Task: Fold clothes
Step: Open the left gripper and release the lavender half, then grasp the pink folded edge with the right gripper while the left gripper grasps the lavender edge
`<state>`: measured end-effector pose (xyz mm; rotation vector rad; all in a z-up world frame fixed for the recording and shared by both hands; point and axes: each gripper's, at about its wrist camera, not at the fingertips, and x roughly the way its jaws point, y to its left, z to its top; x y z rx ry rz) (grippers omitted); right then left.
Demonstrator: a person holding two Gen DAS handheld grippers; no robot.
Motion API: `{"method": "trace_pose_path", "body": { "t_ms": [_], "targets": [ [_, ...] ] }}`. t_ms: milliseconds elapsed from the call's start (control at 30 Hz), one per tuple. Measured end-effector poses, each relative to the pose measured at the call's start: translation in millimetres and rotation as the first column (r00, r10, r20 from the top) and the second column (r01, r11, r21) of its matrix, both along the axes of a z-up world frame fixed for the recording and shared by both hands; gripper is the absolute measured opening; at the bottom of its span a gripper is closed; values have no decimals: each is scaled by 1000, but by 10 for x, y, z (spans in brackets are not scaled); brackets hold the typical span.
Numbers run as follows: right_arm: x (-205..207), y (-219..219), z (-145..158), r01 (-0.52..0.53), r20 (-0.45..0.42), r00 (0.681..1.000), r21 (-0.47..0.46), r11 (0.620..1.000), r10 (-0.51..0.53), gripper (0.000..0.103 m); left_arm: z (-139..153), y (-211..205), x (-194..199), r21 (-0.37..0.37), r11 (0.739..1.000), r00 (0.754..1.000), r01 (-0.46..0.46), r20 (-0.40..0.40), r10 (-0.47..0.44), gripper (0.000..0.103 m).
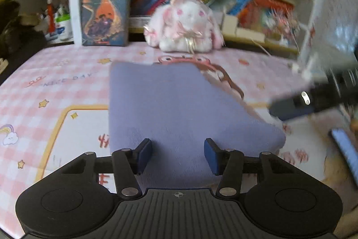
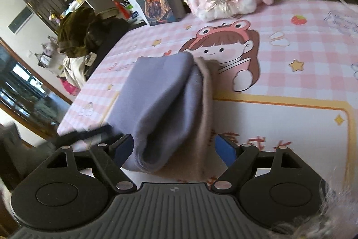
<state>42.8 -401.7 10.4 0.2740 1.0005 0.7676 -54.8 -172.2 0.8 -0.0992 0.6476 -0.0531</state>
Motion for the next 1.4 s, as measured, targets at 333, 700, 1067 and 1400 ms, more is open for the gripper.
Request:
{"method": "trace_pose_path", "body": {
  "t_ms": [333,700,1067,1400],
  "targets": [
    [341,466,-198,-5,-86,996,-35,999,2,74,-51,-171,-1,66,994,997,81,-20,-80,50],
    [-61,647,140,-140,307,933,-167,976,186,15,-205,-239,109,75,987,986,144,-95,-137,54],
    [165,405,-153,-22,172,983,-199,980,57,46,76,-85,-2,66,998,1000,21,-13,-20,67],
    [-19,143,-126,8,103,995,-221,975,15,78,97,305,-22,-18,990,989,-142,-48,141,82]
  ]
}}
